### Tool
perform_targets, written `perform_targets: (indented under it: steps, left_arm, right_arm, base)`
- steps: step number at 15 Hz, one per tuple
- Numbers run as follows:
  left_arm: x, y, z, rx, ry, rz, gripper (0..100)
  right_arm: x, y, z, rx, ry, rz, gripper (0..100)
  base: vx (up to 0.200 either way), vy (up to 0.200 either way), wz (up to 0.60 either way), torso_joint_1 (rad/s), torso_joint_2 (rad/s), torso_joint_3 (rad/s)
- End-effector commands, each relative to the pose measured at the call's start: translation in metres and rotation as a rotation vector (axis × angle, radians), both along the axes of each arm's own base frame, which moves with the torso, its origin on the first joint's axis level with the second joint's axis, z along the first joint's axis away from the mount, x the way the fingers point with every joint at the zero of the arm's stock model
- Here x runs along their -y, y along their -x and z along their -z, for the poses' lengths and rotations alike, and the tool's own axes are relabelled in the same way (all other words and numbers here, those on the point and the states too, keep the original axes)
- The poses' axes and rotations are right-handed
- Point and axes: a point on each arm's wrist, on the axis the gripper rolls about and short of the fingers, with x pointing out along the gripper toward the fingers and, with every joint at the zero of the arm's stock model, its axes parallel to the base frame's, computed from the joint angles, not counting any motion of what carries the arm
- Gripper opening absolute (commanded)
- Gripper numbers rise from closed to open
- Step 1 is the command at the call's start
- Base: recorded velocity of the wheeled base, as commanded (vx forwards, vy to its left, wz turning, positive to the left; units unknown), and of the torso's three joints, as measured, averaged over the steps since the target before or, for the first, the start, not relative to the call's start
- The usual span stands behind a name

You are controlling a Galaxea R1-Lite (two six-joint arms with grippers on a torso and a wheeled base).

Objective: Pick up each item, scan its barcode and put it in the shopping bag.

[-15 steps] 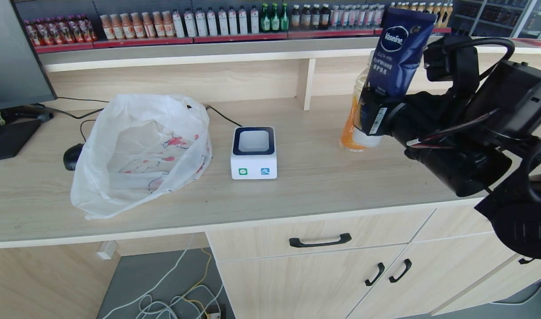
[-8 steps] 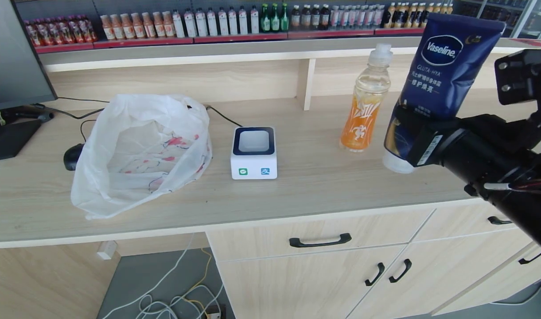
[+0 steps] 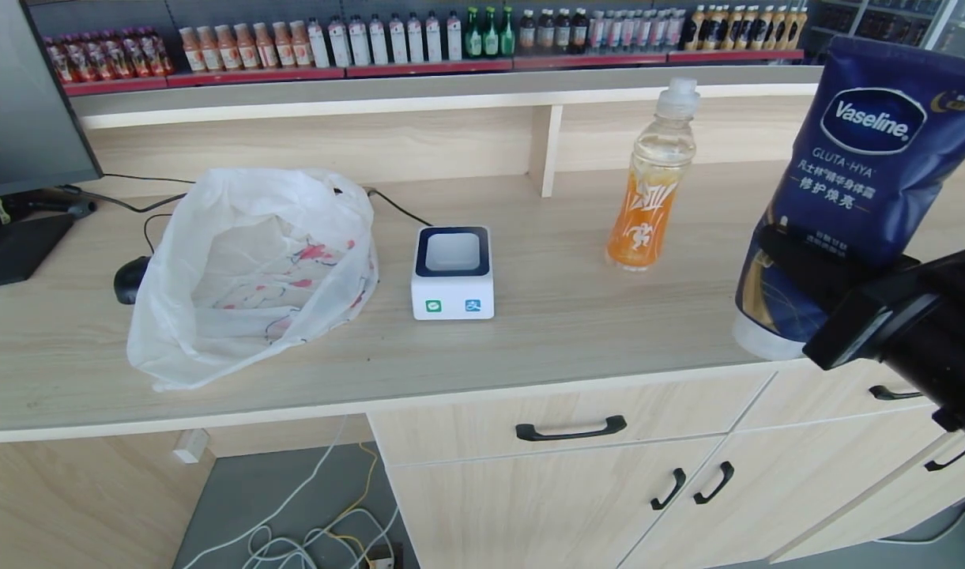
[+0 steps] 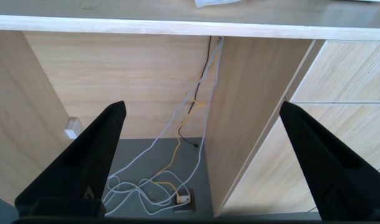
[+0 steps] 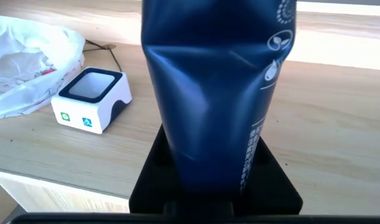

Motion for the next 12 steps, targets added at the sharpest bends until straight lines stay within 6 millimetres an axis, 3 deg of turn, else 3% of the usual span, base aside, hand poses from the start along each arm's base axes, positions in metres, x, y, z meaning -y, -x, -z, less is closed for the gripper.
perform_targets:
  steps: [1,12]
  left_arm:
    - [0.000,0.000,0.000,0.000,0.000,0.000,100]
    - [0.000,0.000,0.000,0.000,0.000,0.000,100]
  right_arm:
    - [-0.003,0.011,0.001,0.007,-0.001,-0.048,0]
    - [-0.025,0.045,0.003,0.175,0.330,-0.183,0]
  base:
    - [0.000,0.000,0.00,0.000,0.00,0.000]
    - [0.000,0.000,0.00,0.000,0.00,0.000]
